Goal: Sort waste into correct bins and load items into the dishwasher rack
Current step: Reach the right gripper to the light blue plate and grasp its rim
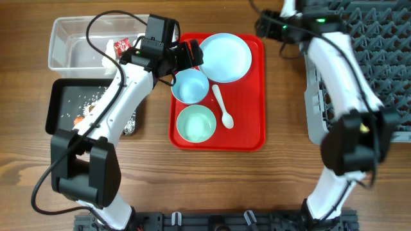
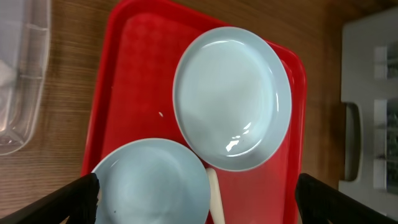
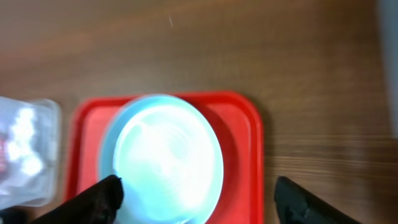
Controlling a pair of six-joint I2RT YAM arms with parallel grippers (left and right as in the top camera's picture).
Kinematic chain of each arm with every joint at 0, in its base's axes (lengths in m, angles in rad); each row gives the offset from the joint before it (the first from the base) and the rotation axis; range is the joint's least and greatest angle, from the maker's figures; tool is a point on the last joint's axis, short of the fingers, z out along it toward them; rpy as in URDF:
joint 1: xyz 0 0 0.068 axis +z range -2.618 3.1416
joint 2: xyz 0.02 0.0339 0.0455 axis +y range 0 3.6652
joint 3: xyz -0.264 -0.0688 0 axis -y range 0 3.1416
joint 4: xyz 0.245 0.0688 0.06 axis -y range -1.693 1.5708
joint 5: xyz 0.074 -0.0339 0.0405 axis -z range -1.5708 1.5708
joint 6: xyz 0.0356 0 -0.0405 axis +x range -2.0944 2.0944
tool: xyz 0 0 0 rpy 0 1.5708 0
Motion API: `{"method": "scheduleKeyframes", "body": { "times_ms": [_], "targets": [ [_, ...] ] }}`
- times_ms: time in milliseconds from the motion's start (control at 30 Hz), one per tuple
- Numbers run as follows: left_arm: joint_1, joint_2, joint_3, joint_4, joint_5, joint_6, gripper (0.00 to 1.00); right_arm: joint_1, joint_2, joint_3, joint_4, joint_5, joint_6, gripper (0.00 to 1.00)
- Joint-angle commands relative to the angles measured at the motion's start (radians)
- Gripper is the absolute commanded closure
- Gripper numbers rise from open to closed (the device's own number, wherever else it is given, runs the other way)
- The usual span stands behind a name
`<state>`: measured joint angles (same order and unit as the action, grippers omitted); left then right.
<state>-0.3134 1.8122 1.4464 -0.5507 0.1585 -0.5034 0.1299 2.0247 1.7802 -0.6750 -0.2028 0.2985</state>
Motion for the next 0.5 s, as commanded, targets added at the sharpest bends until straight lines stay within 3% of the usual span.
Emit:
{"method": "scheduleKeyframes", "body": {
  "times_ms": [0, 200, 467],
  "targets": [
    [0.002, 0.010, 0.008, 0.003, -0.122, -0.143, 0.00, 0.026, 0.117, 0.005, 0.029, -0.042, 0.016, 0.26],
    [0.002, 0.010, 0.008, 0.005, -0.198, -0.262, 0.00, 0.037, 0.237, 0.005, 0.041, -0.043, 0.015, 0.51],
    [0.002, 0.010, 0.008, 0.003, -0.201, -0.261, 0.00, 0.037, 0.279, 0.005, 0.063, -0.047, -0.036, 0.61]
  ]
}}
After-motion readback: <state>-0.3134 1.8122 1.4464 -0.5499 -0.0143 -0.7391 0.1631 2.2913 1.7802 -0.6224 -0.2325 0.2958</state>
